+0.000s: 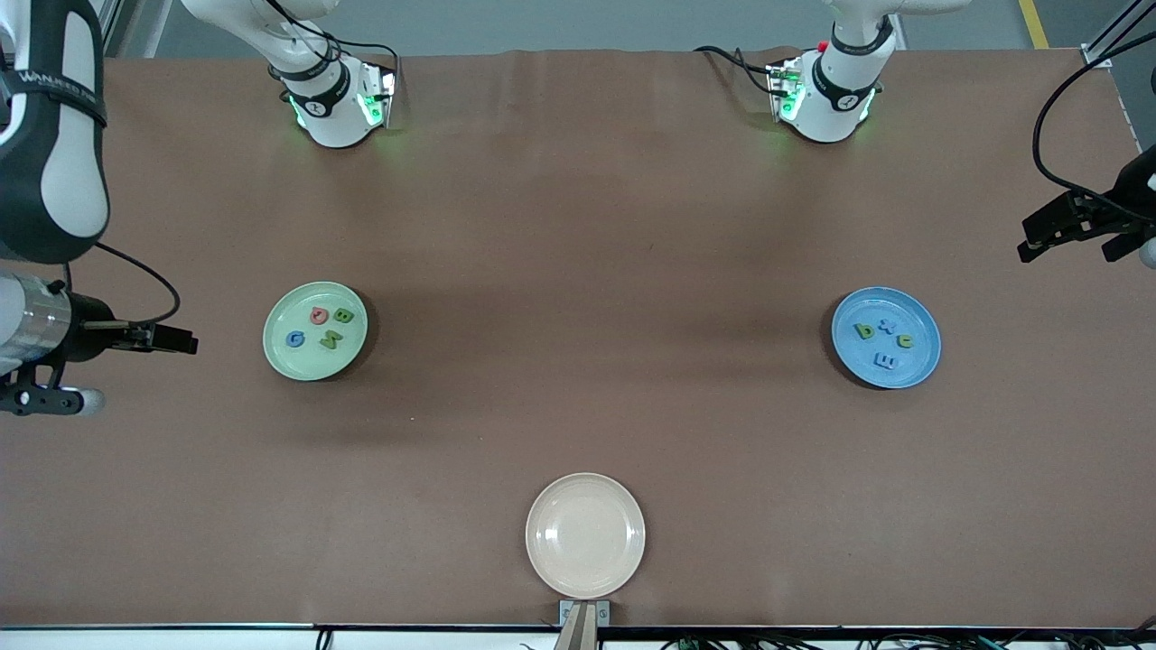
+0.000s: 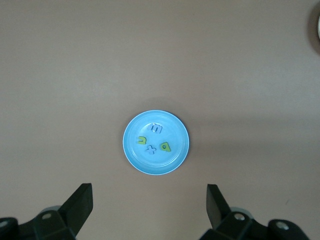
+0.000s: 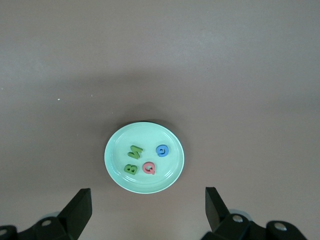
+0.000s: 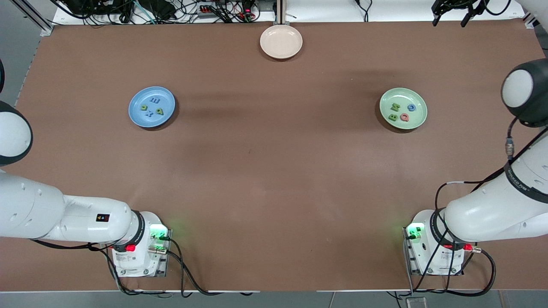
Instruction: Sort upper and lower case letters into plates
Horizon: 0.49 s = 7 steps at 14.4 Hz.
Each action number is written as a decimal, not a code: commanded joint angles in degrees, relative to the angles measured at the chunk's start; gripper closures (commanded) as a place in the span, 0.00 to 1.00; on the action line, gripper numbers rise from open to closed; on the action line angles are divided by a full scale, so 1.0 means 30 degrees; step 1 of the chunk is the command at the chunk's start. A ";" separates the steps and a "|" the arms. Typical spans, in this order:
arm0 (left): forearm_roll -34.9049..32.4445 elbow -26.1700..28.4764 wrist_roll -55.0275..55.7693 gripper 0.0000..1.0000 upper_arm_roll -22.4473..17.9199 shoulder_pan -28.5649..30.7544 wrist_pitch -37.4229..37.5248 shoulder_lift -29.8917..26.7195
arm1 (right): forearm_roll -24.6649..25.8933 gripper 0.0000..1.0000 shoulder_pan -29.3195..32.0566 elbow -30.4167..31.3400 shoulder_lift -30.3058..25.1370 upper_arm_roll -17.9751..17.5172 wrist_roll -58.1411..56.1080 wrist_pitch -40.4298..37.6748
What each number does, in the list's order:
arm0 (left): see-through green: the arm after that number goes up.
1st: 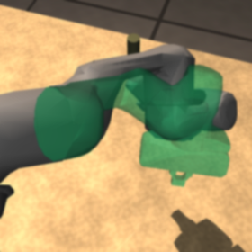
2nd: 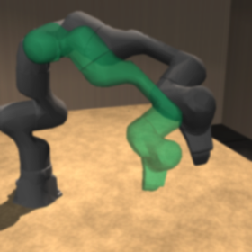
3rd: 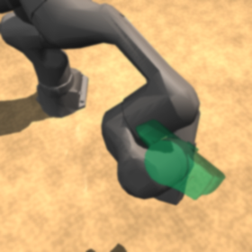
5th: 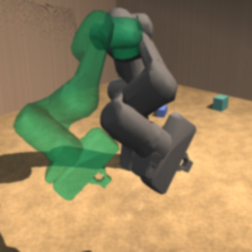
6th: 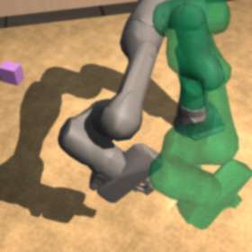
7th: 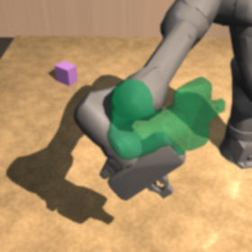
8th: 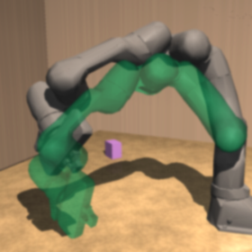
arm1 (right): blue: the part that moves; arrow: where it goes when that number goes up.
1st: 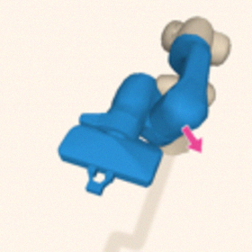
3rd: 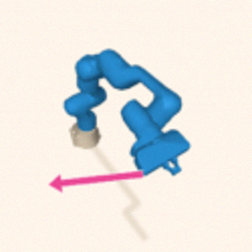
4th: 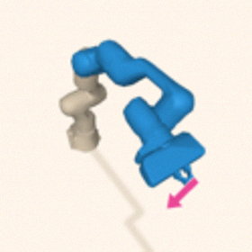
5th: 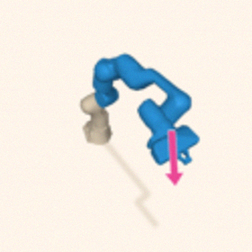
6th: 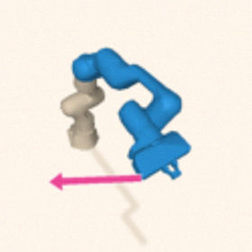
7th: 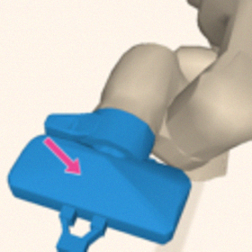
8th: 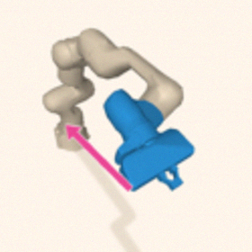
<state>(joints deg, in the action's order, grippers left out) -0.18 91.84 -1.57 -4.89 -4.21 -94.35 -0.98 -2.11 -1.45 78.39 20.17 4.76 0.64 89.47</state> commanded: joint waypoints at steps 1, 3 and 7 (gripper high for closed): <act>0.0384 -0.0026 -0.0326 0.00 0.0018 0.0114 0.0541 -0.0816 | 0.0644 0.00 0.1242 0.1702 -0.1567 -0.1440 0.0342 0.0263; 0.0268 -0.0114 -0.0297 0.00 -0.0011 0.0085 0.0542 -0.0788 | 0.0644 0.00 0.1419 0.1703 -0.1598 -0.1616 0.0342 0.0292; 0.0237 -0.0319 -0.0181 0.00 0.0047 -0.0003 0.0571 -0.0759 | 0.0643 0.00 0.1361 0.1732 -0.1627 -0.1616 0.0342 0.0234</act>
<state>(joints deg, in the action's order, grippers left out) -0.18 91.65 -1.58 -4.87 -4.23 -93.70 -2.94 -1.30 1.35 81.01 17.31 1.64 0.66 89.49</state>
